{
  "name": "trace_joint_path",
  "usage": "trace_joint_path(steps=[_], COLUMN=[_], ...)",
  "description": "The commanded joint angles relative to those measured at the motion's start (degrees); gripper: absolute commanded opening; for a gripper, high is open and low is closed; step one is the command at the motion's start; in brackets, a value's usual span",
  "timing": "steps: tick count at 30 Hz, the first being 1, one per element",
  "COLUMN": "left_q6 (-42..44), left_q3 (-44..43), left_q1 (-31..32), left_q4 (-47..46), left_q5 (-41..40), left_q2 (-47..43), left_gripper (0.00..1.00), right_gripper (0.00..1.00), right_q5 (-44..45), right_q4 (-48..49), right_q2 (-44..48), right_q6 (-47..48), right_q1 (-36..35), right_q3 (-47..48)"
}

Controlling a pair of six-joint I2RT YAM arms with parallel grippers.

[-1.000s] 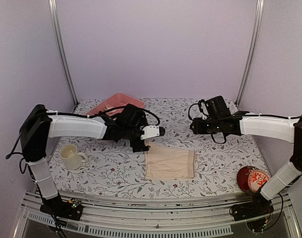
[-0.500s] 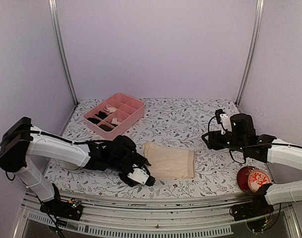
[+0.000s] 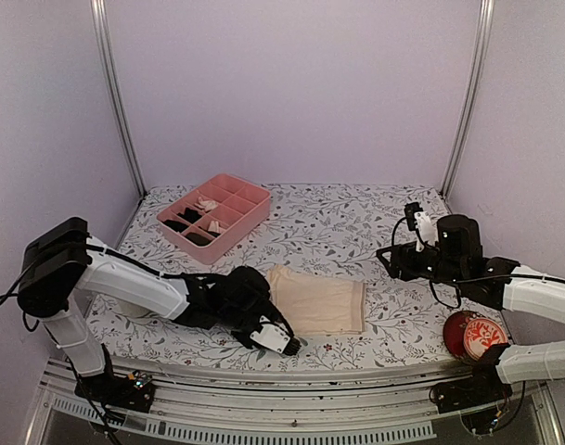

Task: Roll the underwear
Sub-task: Pick up the underwear from the center of the board.

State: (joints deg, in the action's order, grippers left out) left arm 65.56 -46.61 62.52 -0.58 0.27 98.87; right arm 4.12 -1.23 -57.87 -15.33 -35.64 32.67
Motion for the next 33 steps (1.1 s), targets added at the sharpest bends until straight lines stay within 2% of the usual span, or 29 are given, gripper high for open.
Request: trace_joint_path(steps=[1, 6, 9, 13, 20, 23, 29, 31, 33], left_q6=[-1.3, -1.7, -3.1, -4.9, -6.9, -7.8, -9.2, -10.0, -11.0], left_q3=[0.3, 0.4, -0.5, -1.6, -2.6, -4.0, -6.7, -8.2, -9.6], left_q1=[0.7, 0.9, 0.9, 0.8, -0.2, -1.1, -3.3, -4.0, -4.9], left_q4=[0.9, 0.9, 1.0, 1.3, 2.9, 4.6, 6.9, 8.2, 9.3], left_q5=[-2.6, -2.7, -2.3, -1.7, 1.8, 4.1, 6.8, 7.7, 8.8], left_q2=[2.6, 3.2, 3.5, 3.1, -1.0, -2.6, -3.7, -3.2, -2.8], left_gripper=[0.43, 0.28, 0.11, 0.01, 0.0, 0.0, 0.0, 0.0, 0.0], right_gripper=[0.68, 0.68, 0.68, 0.71, 0.74, 0.7, 0.54, 0.54, 0.59], right_q5=[-0.3, -1.9, -3.0, -3.0, -2.1, -5.3, -8.0, -9.7, -10.5], right_q4=[1.8, 3.2, 4.8, 7.3, 10.7, 10.7, 8.4, 5.6, 5.7], right_q2=[0.6, 0.5, 0.5, 0.4, -3.0, -6.3, -14.1, -15.2, -14.0], right_q6=[0.9, 2.0, 3.5, 6.4, 12.7, 11.9, 10.3, 10.6, 12.4], right_q1=[-0.4, -0.4, -1.1, -3.2, -7.9, -7.9, -7.8, -7.9, -9.6], right_q3=[-0.9, -1.3, -1.8, -2.8, -3.4, -2.0, 1.7, 3.3, 3.1])
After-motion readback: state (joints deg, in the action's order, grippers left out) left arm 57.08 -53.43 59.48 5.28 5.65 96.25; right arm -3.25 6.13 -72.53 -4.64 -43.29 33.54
